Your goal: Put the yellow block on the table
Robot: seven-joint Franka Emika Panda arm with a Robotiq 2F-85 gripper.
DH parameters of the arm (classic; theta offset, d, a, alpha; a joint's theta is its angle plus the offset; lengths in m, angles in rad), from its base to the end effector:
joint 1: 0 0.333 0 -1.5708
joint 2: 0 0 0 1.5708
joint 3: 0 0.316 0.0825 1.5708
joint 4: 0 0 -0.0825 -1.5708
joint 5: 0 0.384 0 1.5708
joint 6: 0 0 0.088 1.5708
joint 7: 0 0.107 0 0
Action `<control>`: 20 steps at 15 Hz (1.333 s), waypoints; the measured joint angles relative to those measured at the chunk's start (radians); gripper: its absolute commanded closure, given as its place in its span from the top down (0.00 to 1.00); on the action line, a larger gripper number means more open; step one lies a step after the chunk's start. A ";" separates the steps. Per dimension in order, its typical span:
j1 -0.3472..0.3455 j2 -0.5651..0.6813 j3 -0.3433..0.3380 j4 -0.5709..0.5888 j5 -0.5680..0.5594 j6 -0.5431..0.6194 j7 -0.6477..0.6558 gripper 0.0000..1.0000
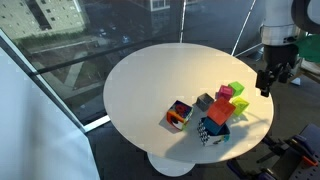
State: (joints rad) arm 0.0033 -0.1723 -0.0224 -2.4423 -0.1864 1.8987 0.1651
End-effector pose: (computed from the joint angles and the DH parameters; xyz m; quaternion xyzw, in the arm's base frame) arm 0.4178 -0.0214 0.3437 0.9788 -0.0440 -0.1774 0.0924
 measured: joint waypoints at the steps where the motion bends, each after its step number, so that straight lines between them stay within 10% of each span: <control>1: 0.001 -0.016 0.004 0.000 0.001 -0.021 -0.004 1.00; 20: 0.005 -0.298 0.018 -0.073 0.092 -0.078 -0.070 1.00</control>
State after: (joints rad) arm 0.0087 -0.4704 -0.0041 -2.5158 -0.0943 1.8207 0.0949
